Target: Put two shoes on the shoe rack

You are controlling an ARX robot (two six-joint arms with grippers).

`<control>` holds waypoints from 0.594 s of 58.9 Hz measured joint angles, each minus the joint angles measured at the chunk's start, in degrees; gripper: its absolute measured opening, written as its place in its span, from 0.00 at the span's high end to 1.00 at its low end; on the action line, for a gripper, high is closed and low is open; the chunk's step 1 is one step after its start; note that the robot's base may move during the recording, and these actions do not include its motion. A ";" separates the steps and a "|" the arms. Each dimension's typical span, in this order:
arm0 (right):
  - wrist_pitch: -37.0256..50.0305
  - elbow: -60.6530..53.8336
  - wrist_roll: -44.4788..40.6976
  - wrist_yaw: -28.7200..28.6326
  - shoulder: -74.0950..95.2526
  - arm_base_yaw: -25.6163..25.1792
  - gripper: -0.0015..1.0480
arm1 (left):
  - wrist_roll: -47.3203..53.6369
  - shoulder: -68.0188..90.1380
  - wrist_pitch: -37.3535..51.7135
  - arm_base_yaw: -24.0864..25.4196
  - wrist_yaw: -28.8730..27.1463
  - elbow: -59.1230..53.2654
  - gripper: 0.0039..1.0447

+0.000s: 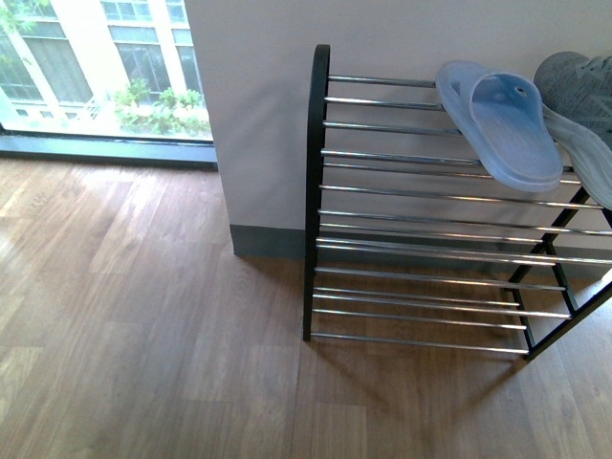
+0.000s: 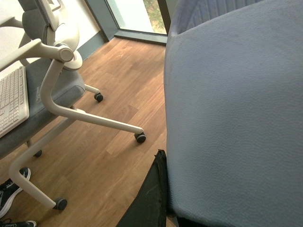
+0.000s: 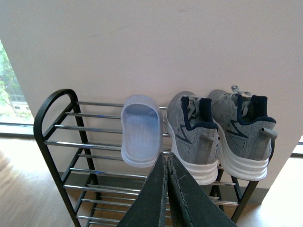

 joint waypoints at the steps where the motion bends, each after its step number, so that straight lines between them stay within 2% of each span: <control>1: -0.55 0.00 0.00 0.00 -0.59 0.00 0.99 | 0.00 0.00 0.00 0.00 0.00 0.00 0.99; 35: -12.11 0.00 0.00 0.00 -12.46 0.00 0.99 | 0.00 0.00 0.00 0.00 0.00 0.00 0.99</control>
